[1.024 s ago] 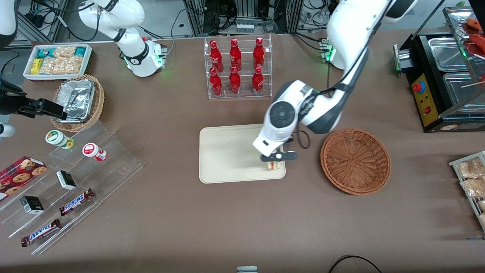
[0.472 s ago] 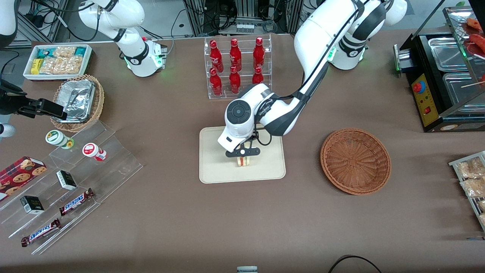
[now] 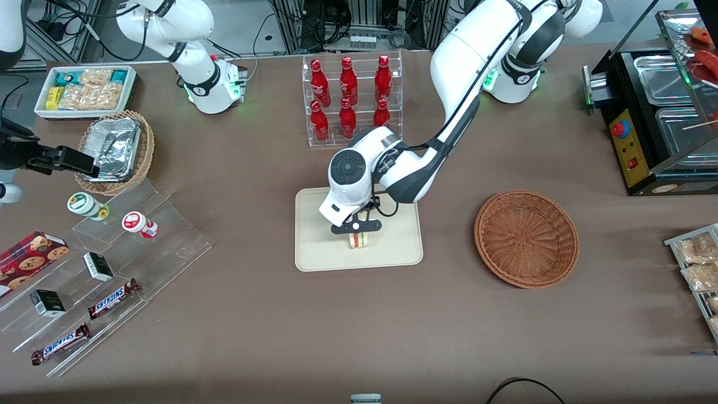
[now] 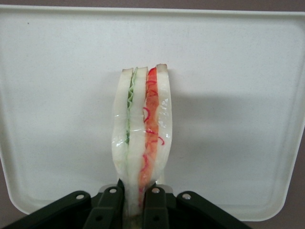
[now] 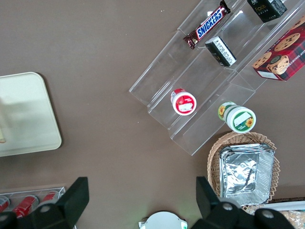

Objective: Place sandwich from basket to tray
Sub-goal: 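Lower the sandwich onto the tray and open the left gripper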

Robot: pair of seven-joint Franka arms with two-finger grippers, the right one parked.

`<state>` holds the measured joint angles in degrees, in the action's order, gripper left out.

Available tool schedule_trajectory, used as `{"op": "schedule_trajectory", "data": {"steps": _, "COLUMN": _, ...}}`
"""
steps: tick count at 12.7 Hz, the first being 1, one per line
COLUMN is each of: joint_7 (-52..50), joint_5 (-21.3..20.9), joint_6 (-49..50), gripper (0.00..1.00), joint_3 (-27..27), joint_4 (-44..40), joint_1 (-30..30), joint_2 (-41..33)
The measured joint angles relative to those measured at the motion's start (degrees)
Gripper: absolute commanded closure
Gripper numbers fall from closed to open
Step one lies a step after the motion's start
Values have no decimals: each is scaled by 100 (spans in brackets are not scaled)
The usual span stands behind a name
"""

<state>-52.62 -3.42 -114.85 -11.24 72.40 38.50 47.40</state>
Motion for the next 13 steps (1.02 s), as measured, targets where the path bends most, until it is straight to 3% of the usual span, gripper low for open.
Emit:
{"op": "schedule_trajectory", "data": {"steps": 8, "joint_7": -432, "joint_5": -8, "joint_6": -269, "gripper": 97, "joint_3": 9, "joint_4": 69, "joint_1": 10, "joint_2": 108}}
{"op": "schedule_trajectory", "data": {"steps": 9, "joint_7": -455, "joint_5": -11, "joint_6": -270, "gripper": 21, "joint_3": 13, "joint_4": 72, "joint_1": 10, "joint_2": 122}}
{"op": "schedule_trajectory", "data": {"steps": 10, "joint_7": -463, "joint_5": -24, "joint_6": -276, "gripper": 0, "joint_3": 15, "joint_4": 74, "joint_1": 10, "joint_2": 138}}
{"op": "schedule_trajectory", "data": {"steps": 13, "joint_7": -478, "joint_5": -129, "joint_6": -286, "gripper": 0, "joint_3": 15, "joint_4": 74, "joint_1": 12, "joint_2": 153}}
